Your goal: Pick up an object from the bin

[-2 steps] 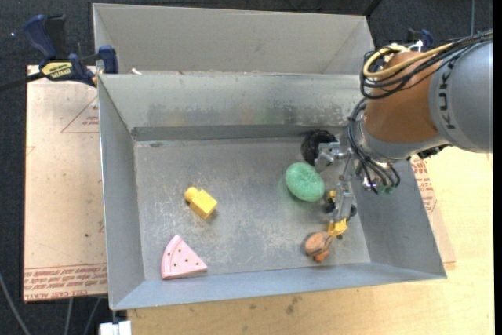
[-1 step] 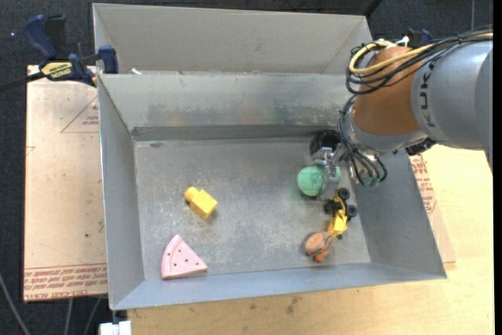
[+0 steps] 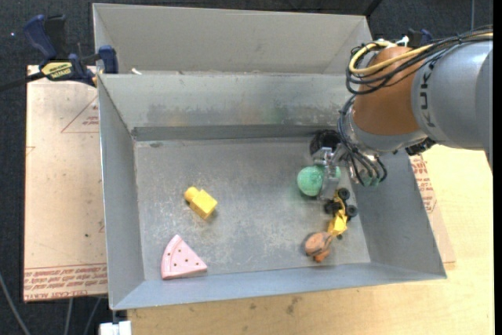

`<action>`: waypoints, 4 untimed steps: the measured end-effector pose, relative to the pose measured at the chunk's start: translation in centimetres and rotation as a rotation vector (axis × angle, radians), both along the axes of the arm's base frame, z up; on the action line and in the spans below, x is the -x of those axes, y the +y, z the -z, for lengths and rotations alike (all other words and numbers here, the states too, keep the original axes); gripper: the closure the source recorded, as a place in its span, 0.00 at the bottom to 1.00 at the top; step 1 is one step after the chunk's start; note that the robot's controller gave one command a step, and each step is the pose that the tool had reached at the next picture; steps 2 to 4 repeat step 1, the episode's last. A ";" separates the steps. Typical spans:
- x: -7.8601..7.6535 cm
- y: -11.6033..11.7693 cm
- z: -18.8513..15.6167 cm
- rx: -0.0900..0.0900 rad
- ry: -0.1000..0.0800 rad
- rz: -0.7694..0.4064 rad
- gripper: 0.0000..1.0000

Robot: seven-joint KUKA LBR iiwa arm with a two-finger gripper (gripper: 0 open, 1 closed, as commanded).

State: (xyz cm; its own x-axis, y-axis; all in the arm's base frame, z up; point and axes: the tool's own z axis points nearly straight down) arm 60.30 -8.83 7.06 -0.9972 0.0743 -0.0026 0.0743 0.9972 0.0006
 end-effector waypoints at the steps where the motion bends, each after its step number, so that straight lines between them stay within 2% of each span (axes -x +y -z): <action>1: 0.4 1.8 -15.5 0.001 -0.004 -0.049 1.00; 4: 0.4 1.8 -15.5 0.001 -0.004 -0.049 1.00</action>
Offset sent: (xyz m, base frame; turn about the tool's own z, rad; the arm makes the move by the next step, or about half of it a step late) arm 0.0000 0.0000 0.0000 0.0000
